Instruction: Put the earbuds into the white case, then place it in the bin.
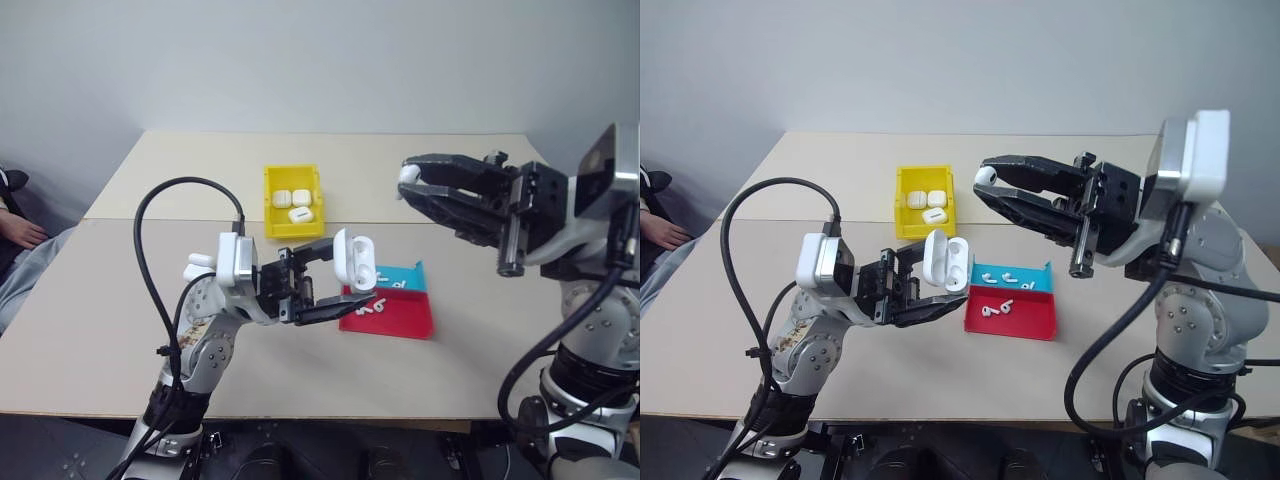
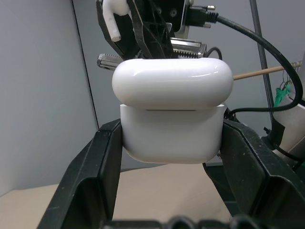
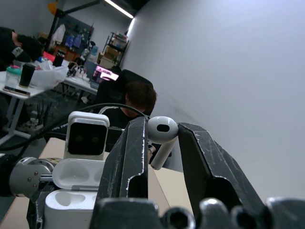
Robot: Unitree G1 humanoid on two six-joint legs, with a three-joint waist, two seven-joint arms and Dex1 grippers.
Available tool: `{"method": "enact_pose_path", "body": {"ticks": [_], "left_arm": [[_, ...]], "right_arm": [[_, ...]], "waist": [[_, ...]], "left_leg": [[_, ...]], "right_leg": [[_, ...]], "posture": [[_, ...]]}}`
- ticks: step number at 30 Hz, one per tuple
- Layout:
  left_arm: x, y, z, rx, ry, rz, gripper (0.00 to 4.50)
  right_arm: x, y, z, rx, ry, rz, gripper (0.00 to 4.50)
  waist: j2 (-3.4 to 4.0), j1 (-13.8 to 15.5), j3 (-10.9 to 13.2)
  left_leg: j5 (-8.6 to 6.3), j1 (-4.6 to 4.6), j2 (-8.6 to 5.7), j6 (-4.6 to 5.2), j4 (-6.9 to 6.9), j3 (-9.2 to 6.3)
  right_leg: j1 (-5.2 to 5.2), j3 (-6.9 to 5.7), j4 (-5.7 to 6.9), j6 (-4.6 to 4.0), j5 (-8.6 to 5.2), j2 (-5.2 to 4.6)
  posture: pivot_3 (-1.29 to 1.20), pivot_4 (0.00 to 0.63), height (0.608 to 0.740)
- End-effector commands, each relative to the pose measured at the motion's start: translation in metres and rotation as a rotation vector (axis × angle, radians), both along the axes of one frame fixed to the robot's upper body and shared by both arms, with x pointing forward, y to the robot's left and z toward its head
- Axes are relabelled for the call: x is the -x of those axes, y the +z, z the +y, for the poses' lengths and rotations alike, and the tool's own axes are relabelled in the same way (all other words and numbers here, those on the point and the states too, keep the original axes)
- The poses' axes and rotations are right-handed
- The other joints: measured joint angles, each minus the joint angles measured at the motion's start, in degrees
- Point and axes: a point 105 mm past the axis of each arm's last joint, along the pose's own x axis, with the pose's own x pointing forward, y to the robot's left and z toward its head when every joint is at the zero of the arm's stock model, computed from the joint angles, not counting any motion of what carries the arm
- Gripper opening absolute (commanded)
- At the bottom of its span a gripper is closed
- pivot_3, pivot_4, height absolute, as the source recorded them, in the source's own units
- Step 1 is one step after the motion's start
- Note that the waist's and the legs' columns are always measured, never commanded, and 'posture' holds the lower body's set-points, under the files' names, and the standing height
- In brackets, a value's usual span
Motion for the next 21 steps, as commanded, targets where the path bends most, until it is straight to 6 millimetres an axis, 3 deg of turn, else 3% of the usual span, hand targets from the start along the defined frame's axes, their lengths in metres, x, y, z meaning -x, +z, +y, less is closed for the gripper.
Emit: {"method": "enact_pose_path", "body": {"ticks": [1,9,21], "left_arm": [[0.003,0.004,-0.001,0.004,-0.014,-0.019,2.78],[0.001,0.000,0.000,-0.004,0.008,-0.016,2.78],[0.004,-0.001,0.000,0.002,0.019,-0.011,2.78]], "right_arm": [[0.009,-0.001,0.005,-0.009,0.045,-0.060,1.17],[0.008,-0.015,0.018,0.023,0.089,-0.041,1.17],[-0.004,-0.034,0.021,0.081,0.062,-0.013,1.17]], "waist": [[0.00,0.02,0.00],[0.00,0.09,0.00],[0.00,0.13,0.00]], "left_leg": [[0.00,0.00,0.00,0.00,0.00,0.00],[0.00,0.00,0.00,0.00,0.00,-0.04],[0.00,0.00,0.01,0.00,0.00,-0.05]], "right_leg": [[0.00,0.00,0.00,0.00,0.00,0.00],[0.01,-0.01,-0.01,0.00,0.00,0.00],[0.00,-0.01,0.00,0.00,0.00,0.01]], "posture": [[0.00,0.150,0.740],[0.00,0.150,0.740],[0.00,0.150,0.740]]}}
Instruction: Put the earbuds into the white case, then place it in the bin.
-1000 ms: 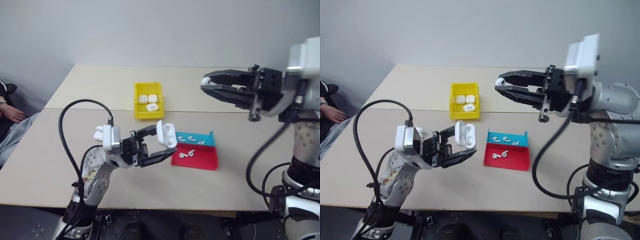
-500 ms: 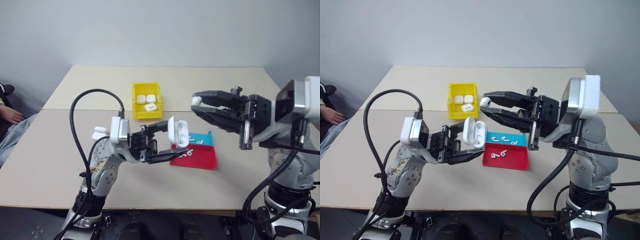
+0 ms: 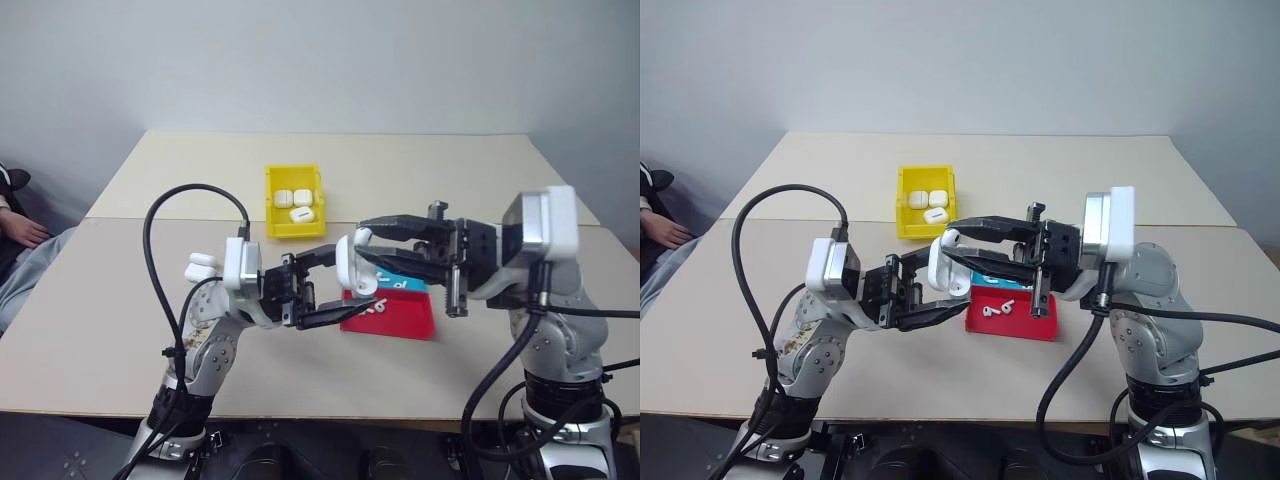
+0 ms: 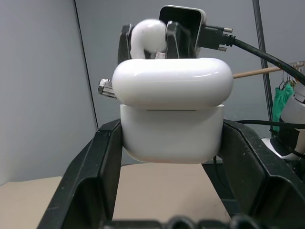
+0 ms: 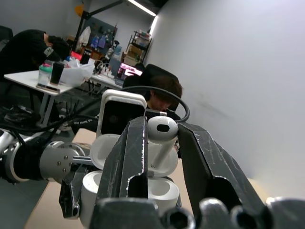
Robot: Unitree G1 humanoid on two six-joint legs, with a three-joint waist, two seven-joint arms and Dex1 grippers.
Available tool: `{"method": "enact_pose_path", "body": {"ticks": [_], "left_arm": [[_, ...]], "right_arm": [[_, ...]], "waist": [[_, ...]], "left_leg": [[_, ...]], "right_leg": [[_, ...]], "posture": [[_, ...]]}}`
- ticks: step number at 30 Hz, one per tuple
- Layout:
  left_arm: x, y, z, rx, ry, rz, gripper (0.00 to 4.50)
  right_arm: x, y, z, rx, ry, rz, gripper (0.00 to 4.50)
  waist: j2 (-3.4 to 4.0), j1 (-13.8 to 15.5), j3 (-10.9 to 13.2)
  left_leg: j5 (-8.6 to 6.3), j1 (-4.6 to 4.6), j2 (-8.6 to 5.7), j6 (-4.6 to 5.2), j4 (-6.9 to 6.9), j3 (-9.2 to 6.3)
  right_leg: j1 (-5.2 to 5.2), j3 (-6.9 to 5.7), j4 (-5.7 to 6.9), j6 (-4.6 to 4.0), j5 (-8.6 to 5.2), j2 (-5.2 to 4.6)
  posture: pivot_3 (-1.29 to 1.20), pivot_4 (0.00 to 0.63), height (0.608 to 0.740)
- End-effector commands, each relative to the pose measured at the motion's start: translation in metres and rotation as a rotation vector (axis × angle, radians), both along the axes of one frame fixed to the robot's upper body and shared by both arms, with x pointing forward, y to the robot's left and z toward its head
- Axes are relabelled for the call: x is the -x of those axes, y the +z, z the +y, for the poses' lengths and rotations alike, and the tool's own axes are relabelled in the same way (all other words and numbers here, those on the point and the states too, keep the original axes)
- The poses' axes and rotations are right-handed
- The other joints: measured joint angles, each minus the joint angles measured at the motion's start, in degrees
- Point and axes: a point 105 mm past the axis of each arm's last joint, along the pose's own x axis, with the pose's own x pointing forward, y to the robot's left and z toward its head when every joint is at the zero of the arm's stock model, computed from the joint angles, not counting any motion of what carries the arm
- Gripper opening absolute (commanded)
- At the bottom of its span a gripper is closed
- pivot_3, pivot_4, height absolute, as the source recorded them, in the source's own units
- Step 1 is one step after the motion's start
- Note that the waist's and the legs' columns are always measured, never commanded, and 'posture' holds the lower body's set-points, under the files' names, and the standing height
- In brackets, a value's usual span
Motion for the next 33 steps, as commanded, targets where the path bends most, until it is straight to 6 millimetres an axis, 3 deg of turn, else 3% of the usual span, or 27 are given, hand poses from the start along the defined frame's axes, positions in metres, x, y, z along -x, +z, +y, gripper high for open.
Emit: {"method": "enact_pose_path", "body": {"ticks": [1,14,17,19,24,29,33], "left_arm": [[0.006,0.007,0.001,0.015,0.004,-0.038,2.78],[0.004,0.007,0.001,0.023,0.025,-0.039,2.78],[0.003,0.006,0.001,0.021,0.027,-0.039,2.78],[0.003,0.006,0.001,0.021,0.029,-0.041,2.78],[0.001,0.005,0.001,0.015,0.044,-0.039,2.78],[-0.009,-0.023,0.018,-0.105,0.125,-0.035,2.78],[-0.007,-0.051,0.040,-0.244,0.189,-0.029,2.78]], "right_arm": [[0.001,0.003,-0.003,0.005,-0.007,-0.050,1.17],[-0.005,-0.010,-0.003,0.059,-0.018,-0.046,1.17],[-0.004,-0.013,-0.002,0.081,-0.020,-0.079,1.73],[-0.004,-0.016,-0.002,0.097,-0.024,-0.089,2.38],[-0.003,-0.020,-0.003,0.118,-0.020,-0.102,2.38],[-0.007,-0.015,-0.019,0.224,-0.045,-0.098,2.38],[-0.034,-0.014,-0.034,0.449,-0.173,-0.072,2.38]], "waist": [[0.00,0.02,0.00],[0.00,0.04,0.00],[0.00,0.03,0.00],[0.00,0.01,0.00],[0.00,0.05,0.00],[0.00,0.02,0.00],[0.03,-0.55,0.01]], "left_leg": [[0.00,0.00,0.00,0.00,0.00,0.00],[0.00,-0.01,0.00,0.00,0.00,0.00],[0.00,0.00,0.00,0.00,0.00,0.00],[0.00,0.00,0.00,0.00,0.00,0.00],[0.00,-0.01,-0.01,0.00,0.00,0.00],[0.00,-0.01,0.00,0.00,0.00,0.01],[0.00,0.03,0.02,0.00,-0.05,0.05]], "right_leg": [[0.00,0.00,0.00,0.00,0.00,0.00],[0.01,0.00,-0.02,0.00,0.00,0.00],[0.01,0.00,-0.02,0.00,0.00,0.00],[0.00,0.00,-0.01,0.00,0.00,0.00],[0.01,-0.01,-0.02,0.00,0.00,0.00],[0.00,-0.01,-0.03,0.00,0.00,0.00],[-0.06,0.03,0.00,-0.02,-0.01,0.00]], "posture": [[0.00,0.150,0.740],[0.00,0.150,0.740],[0.00,0.150,0.740],[0.00,0.150,0.740],[0.00,0.150,0.740],[0.00,0.150,0.740],[0.00,0.150,0.740]]}}
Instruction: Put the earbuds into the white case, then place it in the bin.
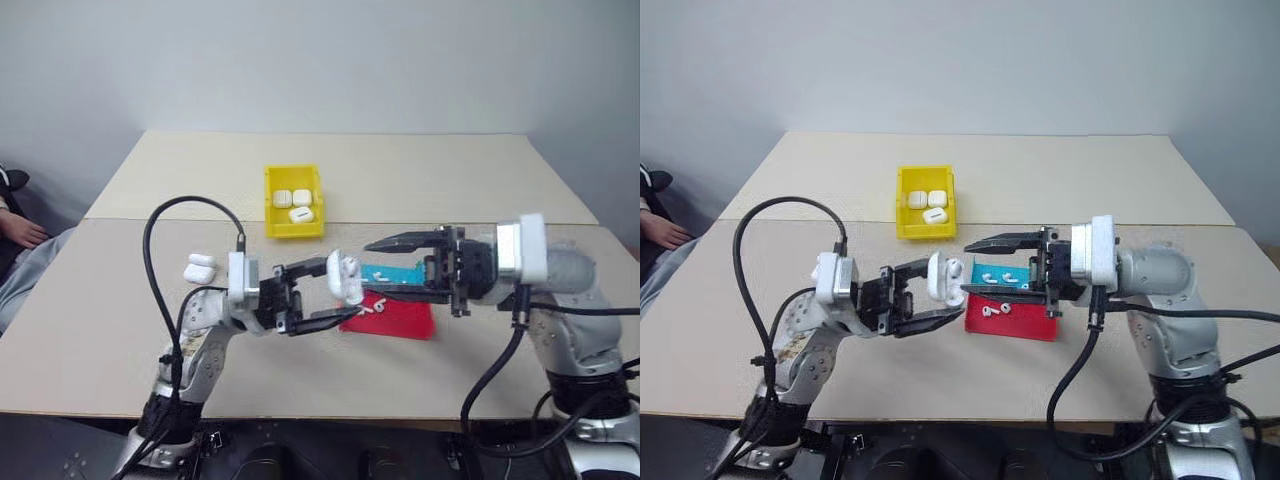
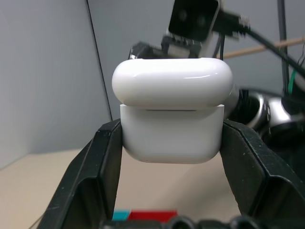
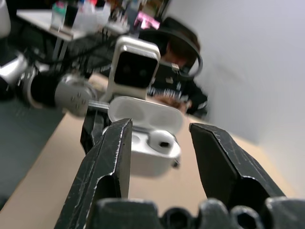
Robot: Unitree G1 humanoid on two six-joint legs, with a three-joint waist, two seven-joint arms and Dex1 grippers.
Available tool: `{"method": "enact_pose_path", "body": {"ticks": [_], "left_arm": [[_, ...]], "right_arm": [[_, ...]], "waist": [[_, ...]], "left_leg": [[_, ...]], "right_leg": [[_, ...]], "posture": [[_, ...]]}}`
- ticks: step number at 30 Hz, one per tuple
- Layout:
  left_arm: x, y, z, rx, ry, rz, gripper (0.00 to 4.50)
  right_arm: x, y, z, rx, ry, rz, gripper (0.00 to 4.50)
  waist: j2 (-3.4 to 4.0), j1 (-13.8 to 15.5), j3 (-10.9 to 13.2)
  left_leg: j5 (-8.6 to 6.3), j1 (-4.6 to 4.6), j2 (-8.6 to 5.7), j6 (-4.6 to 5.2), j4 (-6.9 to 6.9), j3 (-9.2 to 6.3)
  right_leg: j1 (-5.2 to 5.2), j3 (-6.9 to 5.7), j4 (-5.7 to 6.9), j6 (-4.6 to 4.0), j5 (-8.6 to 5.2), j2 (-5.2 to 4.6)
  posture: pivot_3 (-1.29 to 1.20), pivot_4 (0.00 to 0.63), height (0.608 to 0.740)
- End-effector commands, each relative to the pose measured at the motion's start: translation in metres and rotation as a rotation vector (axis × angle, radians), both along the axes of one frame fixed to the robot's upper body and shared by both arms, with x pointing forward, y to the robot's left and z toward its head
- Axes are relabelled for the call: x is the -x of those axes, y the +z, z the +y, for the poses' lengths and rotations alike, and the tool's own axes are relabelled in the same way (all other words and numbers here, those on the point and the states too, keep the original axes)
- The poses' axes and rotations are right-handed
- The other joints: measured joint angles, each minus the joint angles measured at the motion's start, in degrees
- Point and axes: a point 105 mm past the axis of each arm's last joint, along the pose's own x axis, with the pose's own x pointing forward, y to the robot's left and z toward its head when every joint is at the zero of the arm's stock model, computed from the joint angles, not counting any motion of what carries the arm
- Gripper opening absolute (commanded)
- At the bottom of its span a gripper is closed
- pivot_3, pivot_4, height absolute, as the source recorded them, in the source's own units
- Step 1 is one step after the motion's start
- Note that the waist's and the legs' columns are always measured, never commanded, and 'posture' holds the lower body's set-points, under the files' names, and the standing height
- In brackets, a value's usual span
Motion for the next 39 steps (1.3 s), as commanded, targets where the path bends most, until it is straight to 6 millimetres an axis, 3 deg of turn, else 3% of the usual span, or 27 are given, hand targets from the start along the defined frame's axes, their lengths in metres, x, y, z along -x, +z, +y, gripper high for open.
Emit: {"method": "enact_pose_path", "body": {"ticks": [1,5,9,15,19,25,39], "left_arm": [[0.007,-0.011,0.019,-0.069,0.037,-0.040,2.78],[0.019,-0.029,0.034,-0.122,0.101,0.000,2.78],[0.021,-0.035,0.036,-0.101,0.171,0.008,2.78],[0.023,-0.037,0.032,-0.080,0.216,0.012,2.78],[0.023,-0.037,0.029,-0.071,0.232,0.012,2.78],[0.023,-0.039,0.028,-0.071,0.253,0.004,2.78],[0.017,-0.037,0.031,-0.080,0.290,-0.020,2.78]], "right_arm": [[-0.023,0.006,-0.010,0.178,-0.105,-0.025,2.38],[-0.067,-0.005,-0.019,0.502,-0.244,-0.031,2.38],[-0.103,-0.024,-0.009,0.688,-0.310,0.021,2.38],[-0.126,-0.058,0.009,0.844,-0.304,0.039,2.38],[-0.142,-0.073,0.008,0.917,-0.359,0.055,2.38],[-0.157,-0.089,0.006,0.957,-0.420,0.097,2.38],[-0.164,-0.104,0.006,1.019,-0.442,0.119,2.38]], "waist": [[0.00,-0.21,0.00],[0.03,-0.95,0.01],[0.03,-0.92,0.02],[0.03,-0.55,0.02],[0.06,-0.83,0.03],[0.06,-0.96,0.03],[0.08,-1.11,0.04]], "left_leg": [[0.00,0.01,0.02,0.00,-0.01,0.00],[0.00,0.01,0.05,0.00,-0.08,0.05],[0.00,-0.04,0.05,-0.01,-0.11,0.12],[0.02,-0.15,0.02,-0.03,-0.11,0.23],[0.02,-0.15,0.03,-0.04,-0.11,0.33],[0.07,-0.14,0.05,-0.11,-0.14,0.36],[0.09,-0.14,0.06,-0.15,-0.19,0.42]], "right_leg": [[0.00,-0.01,-0.01,-0.02,-0.01,0.01],[-0.08,0.03,-0.02,-0.04,-0.02,0.01],[-0.18,0.06,0.01,-0.05,-0.02,0.00],[-0.22,0.03,0.00,-0.03,-0.01,-0.06],[-0.27,0.06,0.04,-0.02,0.00,-0.07],[-0.32,0.07,0.07,-0.04,0.00,-0.07],[-0.39,0.12,0.10,-0.05,0.00,-0.05]], "posture": [[0.00,0.150,0.740],[0.00,0.150,0.740],[0.00,0.150,0.740],[0.00,0.150,0.740],[0.00,0.150,0.740],[0.00,0.150,0.740],[0.00,0.150,0.740]]}}
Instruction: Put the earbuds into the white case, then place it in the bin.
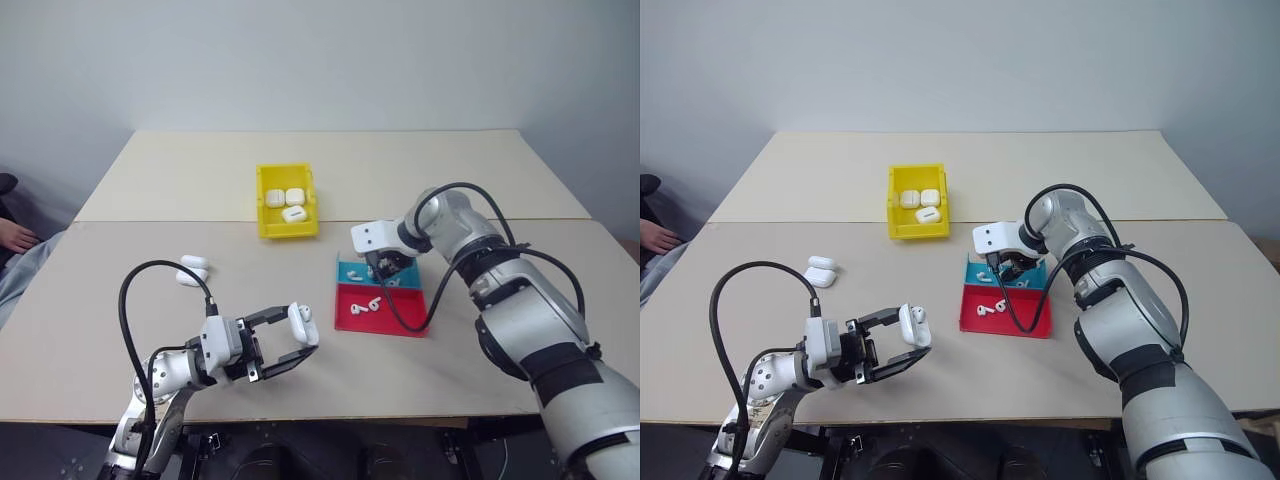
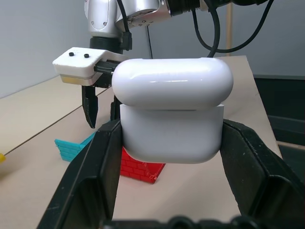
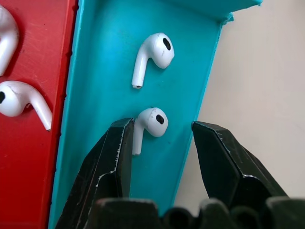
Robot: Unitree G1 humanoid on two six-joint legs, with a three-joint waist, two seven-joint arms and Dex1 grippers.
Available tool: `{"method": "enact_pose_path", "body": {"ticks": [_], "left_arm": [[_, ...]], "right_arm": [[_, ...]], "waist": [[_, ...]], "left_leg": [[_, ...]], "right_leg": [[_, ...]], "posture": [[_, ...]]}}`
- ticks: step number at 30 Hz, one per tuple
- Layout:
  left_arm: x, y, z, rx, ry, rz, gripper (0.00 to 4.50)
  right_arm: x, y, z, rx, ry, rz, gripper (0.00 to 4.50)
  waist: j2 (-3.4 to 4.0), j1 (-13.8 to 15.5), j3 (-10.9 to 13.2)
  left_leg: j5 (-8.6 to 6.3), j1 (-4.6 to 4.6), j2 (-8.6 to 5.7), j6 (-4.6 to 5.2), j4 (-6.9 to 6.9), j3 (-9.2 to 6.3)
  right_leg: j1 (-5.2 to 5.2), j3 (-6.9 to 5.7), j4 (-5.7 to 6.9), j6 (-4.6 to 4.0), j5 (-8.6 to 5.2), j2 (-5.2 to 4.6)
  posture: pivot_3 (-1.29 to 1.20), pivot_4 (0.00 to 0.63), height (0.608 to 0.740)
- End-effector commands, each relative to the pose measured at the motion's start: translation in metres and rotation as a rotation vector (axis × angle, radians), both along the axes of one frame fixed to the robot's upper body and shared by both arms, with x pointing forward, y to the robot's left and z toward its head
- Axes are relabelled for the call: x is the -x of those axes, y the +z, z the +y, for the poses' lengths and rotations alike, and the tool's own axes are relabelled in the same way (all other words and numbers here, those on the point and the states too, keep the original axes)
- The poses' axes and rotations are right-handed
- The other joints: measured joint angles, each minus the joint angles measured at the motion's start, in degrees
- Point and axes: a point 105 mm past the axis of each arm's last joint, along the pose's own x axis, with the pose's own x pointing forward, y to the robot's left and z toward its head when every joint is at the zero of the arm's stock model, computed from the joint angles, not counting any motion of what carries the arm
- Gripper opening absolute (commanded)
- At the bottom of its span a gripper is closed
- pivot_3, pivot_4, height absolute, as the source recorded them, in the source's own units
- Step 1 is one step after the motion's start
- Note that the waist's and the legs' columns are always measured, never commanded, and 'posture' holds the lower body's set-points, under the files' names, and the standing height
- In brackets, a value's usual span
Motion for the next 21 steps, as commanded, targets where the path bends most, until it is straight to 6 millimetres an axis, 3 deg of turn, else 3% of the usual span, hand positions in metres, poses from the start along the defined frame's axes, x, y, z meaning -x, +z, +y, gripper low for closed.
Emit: {"method": "enact_pose_path", "body": {"ticks": [1,12,16,21], "left_arm": [[0.0001,0.0105,0.0002,0.008,0.006,-0.064,2.78],[-0.0041,0.0097,0.0028,0.002,0.022,-0.077,2.78],[-0.0033,0.0095,0.0030,0.002,0.026,-0.076,2.78],[-0.0030,0.0099,0.0033,0.000,0.027,-0.072,2.78]], "right_arm": [[-0.0030,0.0128,0.0018,0.003,0.021,-0.035,2.38],[-0.0019,0.0060,0.0016,0.012,0.023,-0.018,2.38],[-0.0015,0.0046,0.0012,0.014,0.030,-0.019,1.51],[-0.0010,0.0031,0.0003,0.019,0.035,-0.016,1.51]], "waist": [[0.00,0.00,0.00],[0.01,-0.03,-0.01],[0.01,-0.03,-0.01],[0.01,-0.05,-0.01]], "left_leg": [[0.00,0.00,0.00,-0.01,0.00,0.00],[0.01,0.01,0.00,-0.02,0.00,0.01],[0.01,0.01,0.01,-0.02,0.00,0.01],[0.02,0.01,0.01,-0.03,0.00,0.01]], "right_leg": [[0.00,0.00,0.00,0.00,0.00,0.00],[0.00,0.01,0.01,0.00,0.00,0.00],[0.00,0.01,0.01,-0.01,0.00,0.00],[0.00,0.00,0.02,-0.01,0.00,0.00]], "posture": [[0.00,0.150,0.740],[0.00,0.150,0.740],[0.00,0.150,0.740],[0.00,0.150,0.740]]}}
